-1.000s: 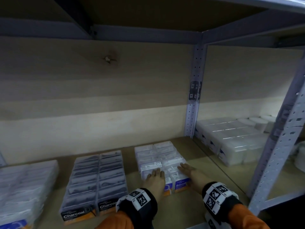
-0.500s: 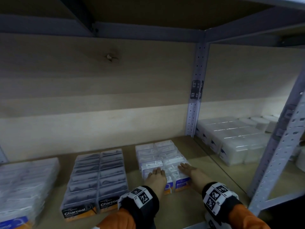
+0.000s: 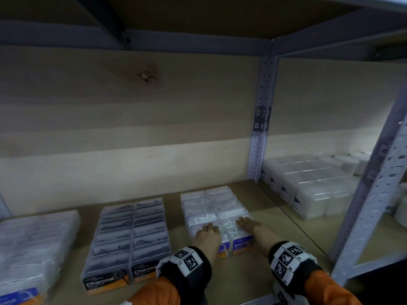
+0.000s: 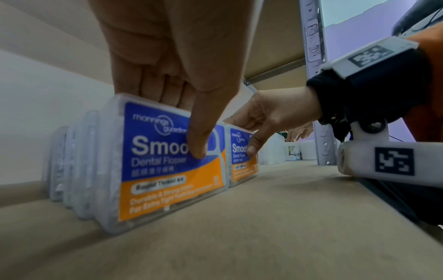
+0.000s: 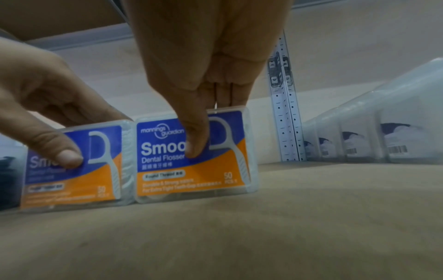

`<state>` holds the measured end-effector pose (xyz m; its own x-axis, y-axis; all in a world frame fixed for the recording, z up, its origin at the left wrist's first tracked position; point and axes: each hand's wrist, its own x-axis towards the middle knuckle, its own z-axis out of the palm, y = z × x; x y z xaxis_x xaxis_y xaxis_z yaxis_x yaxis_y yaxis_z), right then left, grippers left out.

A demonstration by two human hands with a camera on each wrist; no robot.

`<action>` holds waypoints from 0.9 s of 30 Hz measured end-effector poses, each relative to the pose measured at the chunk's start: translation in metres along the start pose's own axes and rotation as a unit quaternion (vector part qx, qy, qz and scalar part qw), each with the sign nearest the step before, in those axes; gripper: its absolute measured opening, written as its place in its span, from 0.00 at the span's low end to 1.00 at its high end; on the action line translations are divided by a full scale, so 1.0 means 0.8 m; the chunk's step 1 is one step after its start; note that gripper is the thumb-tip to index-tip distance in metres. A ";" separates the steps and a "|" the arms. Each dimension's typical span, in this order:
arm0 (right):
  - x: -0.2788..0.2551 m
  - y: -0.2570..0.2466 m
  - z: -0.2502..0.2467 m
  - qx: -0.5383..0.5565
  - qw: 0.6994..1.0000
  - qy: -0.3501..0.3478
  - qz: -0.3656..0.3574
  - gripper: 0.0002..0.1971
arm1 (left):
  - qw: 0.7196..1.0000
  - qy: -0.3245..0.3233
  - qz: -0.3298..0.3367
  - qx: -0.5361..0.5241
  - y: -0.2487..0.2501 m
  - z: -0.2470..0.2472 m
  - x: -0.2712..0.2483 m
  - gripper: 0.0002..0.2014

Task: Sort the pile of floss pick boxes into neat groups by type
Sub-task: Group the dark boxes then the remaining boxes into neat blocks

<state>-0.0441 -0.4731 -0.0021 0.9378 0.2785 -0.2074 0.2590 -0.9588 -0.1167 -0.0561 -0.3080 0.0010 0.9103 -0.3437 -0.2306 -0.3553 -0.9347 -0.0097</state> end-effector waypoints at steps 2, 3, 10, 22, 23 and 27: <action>0.003 0.001 0.007 0.002 1.000 0.028 -0.003 0.37 | 1.000 0.017 0.004 -0.011 -0.002 -0.002 0.000 0.28; 0.005 0.001 0.010 -0.003 0.999 0.035 -0.004 0.39 | 1.000 0.026 0.004 -0.013 -0.003 -0.003 0.001 0.28; 0.024 0.001 0.007 -0.018 1.000 -0.005 0.021 0.52 | 0.999 -0.010 -0.048 -0.002 -0.005 -0.012 0.014 0.45; 0.033 0.008 0.014 0.011 1.000 -0.007 0.028 0.53 | 0.997 0.002 -0.068 -0.036 -0.010 -0.005 0.019 0.42; 0.034 0.009 0.014 0.009 1.000 -0.007 0.027 0.53 | 0.998 -0.005 -0.064 -0.028 -0.010 -0.005 0.018 0.46; 0.035 0.009 0.014 0.002 1.000 -0.009 0.024 0.54 | 0.998 -0.015 -0.056 -0.003 -0.010 -0.007 0.018 0.51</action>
<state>-0.0182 -0.4716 -0.0198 0.9447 0.2340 -0.2299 0.2138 -0.9707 -0.1095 -0.0390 -0.3057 0.0035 0.9375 -0.2343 -0.2571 -0.2504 -0.9676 -0.0312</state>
